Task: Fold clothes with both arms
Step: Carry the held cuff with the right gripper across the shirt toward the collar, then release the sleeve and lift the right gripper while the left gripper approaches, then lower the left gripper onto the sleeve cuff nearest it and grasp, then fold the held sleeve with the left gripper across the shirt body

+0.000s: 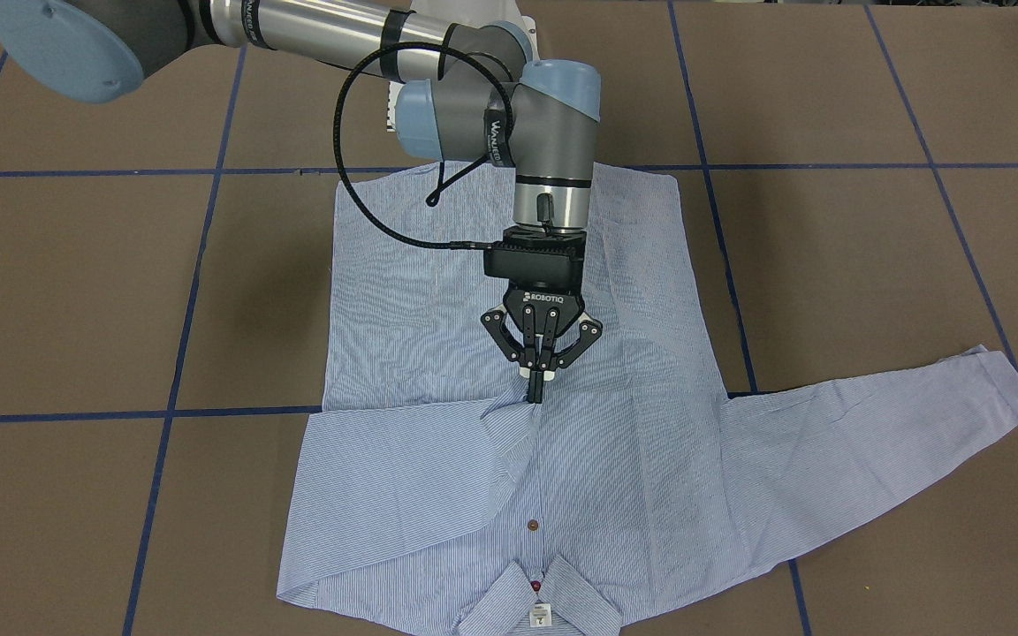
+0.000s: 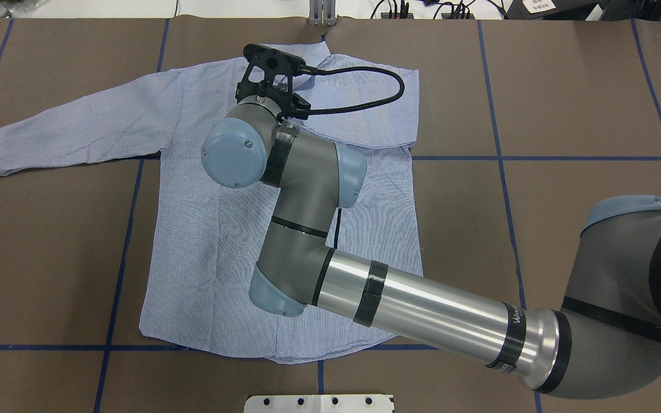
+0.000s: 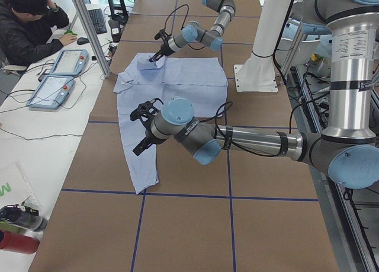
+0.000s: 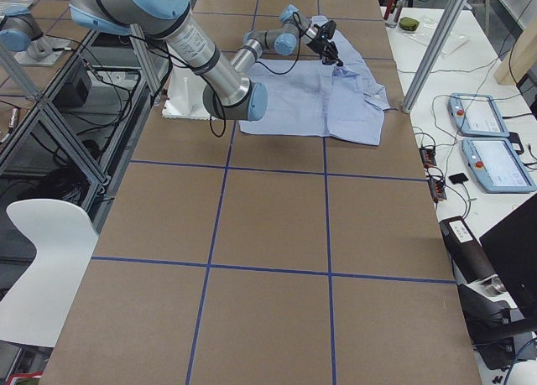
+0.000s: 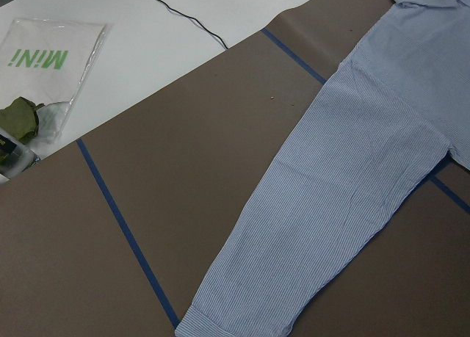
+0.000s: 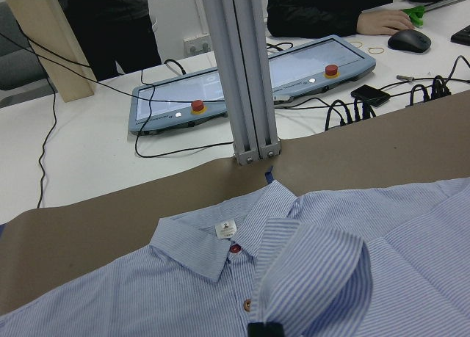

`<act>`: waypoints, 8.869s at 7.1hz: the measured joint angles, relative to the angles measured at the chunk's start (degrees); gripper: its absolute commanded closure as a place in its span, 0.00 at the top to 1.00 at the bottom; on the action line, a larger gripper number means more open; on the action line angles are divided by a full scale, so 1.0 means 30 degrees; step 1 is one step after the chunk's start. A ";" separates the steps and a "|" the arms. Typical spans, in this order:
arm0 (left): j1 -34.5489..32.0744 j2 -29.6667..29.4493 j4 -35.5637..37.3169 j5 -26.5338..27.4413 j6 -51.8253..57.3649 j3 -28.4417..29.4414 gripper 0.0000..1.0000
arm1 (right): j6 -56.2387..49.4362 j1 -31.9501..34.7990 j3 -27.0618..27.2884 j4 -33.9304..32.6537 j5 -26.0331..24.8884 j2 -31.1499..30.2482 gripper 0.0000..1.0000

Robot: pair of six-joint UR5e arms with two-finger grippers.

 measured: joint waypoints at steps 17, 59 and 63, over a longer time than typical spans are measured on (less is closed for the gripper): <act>0.1146 -0.0237 -0.3315 0.0146 -0.1012 0.2527 1.00 | -0.7095 0.6471 0.6745 -0.5727 1.2853 -0.3432 1.00; 1.6647 -1.5775 -0.0585 1.1246 -2.1251 0.5435 0.00 | -1.9357 1.4878 1.6797 -0.6924 2.1071 -1.4978 1.00; 1.8740 -1.6157 -0.0237 1.4072 -2.1352 0.5857 1.00 | -1.9362 1.4876 1.6801 -0.6924 2.1086 -1.5001 1.00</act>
